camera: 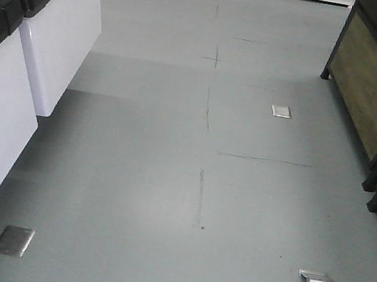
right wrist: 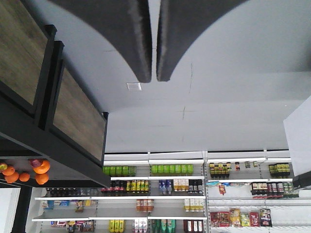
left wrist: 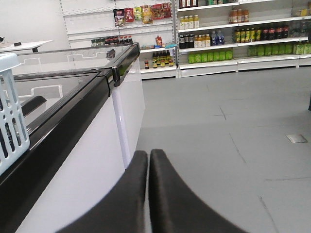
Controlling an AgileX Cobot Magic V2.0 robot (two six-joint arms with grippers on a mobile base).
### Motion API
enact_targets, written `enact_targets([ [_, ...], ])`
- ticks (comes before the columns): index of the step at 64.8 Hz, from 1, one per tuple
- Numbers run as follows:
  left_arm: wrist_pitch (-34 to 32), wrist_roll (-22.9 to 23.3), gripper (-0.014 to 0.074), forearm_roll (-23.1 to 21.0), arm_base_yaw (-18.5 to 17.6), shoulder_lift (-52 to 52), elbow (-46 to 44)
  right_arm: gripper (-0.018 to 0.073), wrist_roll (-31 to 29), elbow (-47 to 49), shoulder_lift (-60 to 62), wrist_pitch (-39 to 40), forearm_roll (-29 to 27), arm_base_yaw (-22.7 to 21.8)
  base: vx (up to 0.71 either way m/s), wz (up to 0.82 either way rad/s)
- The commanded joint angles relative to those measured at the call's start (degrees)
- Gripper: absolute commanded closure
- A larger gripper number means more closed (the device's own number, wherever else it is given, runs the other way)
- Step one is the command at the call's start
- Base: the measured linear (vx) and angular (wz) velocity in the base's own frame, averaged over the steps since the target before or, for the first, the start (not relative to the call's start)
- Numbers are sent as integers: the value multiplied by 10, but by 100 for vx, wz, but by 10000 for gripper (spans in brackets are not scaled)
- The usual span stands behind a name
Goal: Left arm holds basket, right arm returns cookies
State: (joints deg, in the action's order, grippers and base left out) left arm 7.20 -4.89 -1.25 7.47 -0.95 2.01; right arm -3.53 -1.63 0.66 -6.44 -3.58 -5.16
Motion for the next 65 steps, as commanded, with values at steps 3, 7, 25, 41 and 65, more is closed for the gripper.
enact_targets([
  [3, -44, 1, 603, -2, 1, -5, -18, 565, -5, -10, 7, 39, 2, 0, 0, 0],
  [7, -44, 1, 603, -2, 1, -5, -18, 565, -5, -10, 7, 39, 2, 0, 0, 0],
  [25, -44, 1, 603, -2, 1, -5, -18, 565, -5, -10, 7, 39, 2, 0, 0, 0],
  [41, -44, 1, 603, -2, 1, -5, -18, 565, -5, -10, 7, 39, 2, 0, 0, 0],
  [65, -68, 1, 603, 0, 1, -5, -18, 565, -5, -10, 7, 39, 2, 0, 0, 0],
])
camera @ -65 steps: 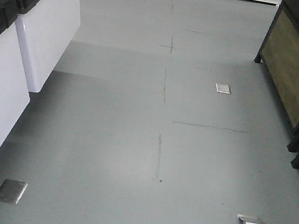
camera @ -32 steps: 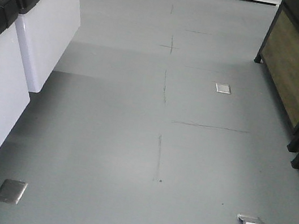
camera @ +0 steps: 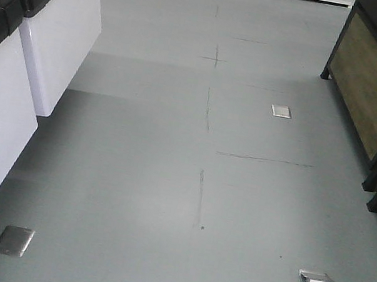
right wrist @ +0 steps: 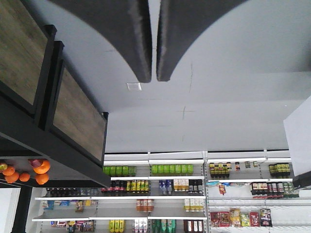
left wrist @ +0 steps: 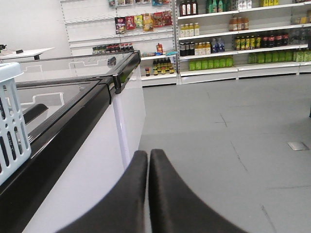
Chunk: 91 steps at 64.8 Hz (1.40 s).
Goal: Left arm holds basket, right arm returns cookies
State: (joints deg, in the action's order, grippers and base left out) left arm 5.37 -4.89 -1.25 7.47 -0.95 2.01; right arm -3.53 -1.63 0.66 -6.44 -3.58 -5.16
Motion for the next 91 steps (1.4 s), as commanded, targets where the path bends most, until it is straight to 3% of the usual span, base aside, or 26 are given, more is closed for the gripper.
enact_targets([
  [1, -50, 1, 603, 0, 1, -5, -18, 565, -5, -10, 7, 39, 2, 0, 0, 0],
  [18, -104, 34, 603, -3, 1, -5, -18, 565, -5, -10, 7, 39, 2, 0, 0, 0],
  [37, -316, 42, 601, -3, 1, -5, -19, 565, -5, -10, 7, 39, 2, 0, 0, 0],
  [47, -373, 49, 601, -3, 1, -5, -45, 565, -5, -10, 7, 39, 2, 0, 0, 0],
  [54, -341, 49, 601, -3, 1, -3, -106, 565, -5, -10, 7, 39, 2, 0, 0, 0],
  [66, -208, 30, 601, 12, 1, 36, -263, 565, -5, -10, 7, 39, 2, 0, 0, 0],
  [85, -28, 26, 599, 17, 1, 195, -508, 565, -5, -10, 7, 39, 2, 0, 0, 0],
  [91, -7, 26, 599, 17, 1, 245, -563, 565, -5, -10, 7, 39, 2, 0, 0, 0],
])
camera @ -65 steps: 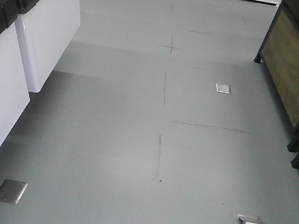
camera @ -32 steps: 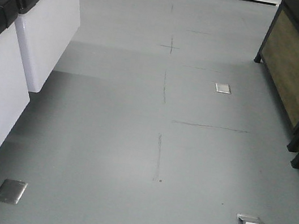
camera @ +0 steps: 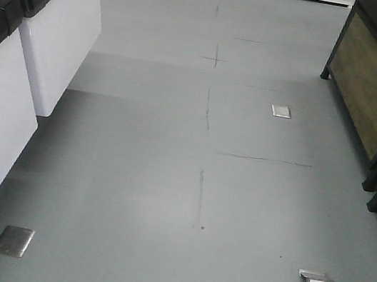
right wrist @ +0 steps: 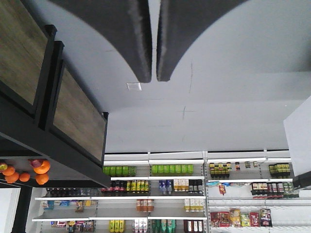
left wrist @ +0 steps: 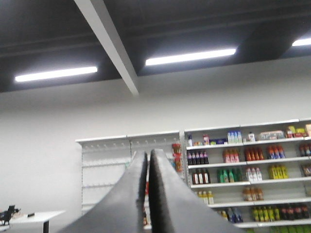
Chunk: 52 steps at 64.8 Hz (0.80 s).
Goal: Left arm holds basket, right arm returns cookies
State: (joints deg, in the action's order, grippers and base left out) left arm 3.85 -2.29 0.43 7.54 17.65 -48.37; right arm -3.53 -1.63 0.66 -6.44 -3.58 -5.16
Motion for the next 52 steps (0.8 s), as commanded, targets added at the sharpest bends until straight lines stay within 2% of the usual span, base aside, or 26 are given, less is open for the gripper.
enact_targets([
  [1, 9, 0, 599, 0, 1, 67, -66, 565, -5, -10, 7, 39, 2, 0, 0, 0],
  [10, 19, 0, 596, 0, 1, 132, -118, 565, -5, -10, 7, 39, 2, 0, 0, 0],
  [21, 43, 7, 592, -12, 1, 208, -127, 565, -5, -10, 7, 39, 2, 0, 0, 0],
  [33, 127, 7, 570, -20, 1, 267, -127, 565, -5, -10, 7, 39, 2, 0, 0, 0],
  [44, 220, 5, 465, -20, 1, 277, -127, 565, -5, -10, 7, 39, 2, 0, 0, 0],
  [52, 267, 5, 318, -20, 1, 277, -127, 565, -5, -10, 7, 39, 2, 0, 0, 0],
])
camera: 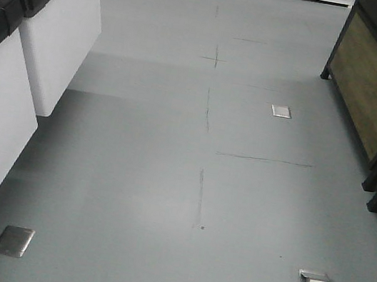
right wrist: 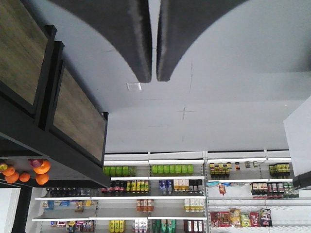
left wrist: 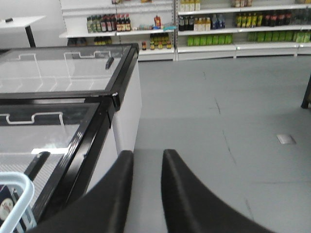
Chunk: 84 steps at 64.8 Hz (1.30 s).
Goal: Left arm holds basket, right arm returns cookies
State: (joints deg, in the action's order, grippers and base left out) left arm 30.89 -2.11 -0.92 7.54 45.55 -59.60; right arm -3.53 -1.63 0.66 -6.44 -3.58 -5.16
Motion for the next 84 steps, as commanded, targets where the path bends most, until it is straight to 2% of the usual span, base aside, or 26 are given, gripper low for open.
enact_targets([
  [1, 4, 3, 300, -6, 1, -2, -15, 565, -5, -10, 7, 39, 2, 0, 0, 0],
  [9, 9, 4, 145, -6, 1, -2, -15, 565, -5, -10, 7, 39, 2, 0, 0, 0],
  [18, -37, 21, 49, -6, 1, -2, -15, 565, -5, -10, 7, 39, 2, 0, 0, 0],
  [27, -54, 50, 39, -6, 1, -2, -15, 565, -5, -10, 7, 39, 2, 0, 0, 0],
  [40, -55, 50, 39, -4, 1, -2, -14, 565, -5, -10, 7, 39, 2, 0, 0, 0],
  [57, -82, 63, 41, 39, 4, -2, -12, 565, -5, -10, 7, 39, 2, 0, 0, 0],
  [84, -95, 153, 41, 39, 169, -2, -11, 565, -5, -10, 7, 39, 2, 0, 0, 0],
])
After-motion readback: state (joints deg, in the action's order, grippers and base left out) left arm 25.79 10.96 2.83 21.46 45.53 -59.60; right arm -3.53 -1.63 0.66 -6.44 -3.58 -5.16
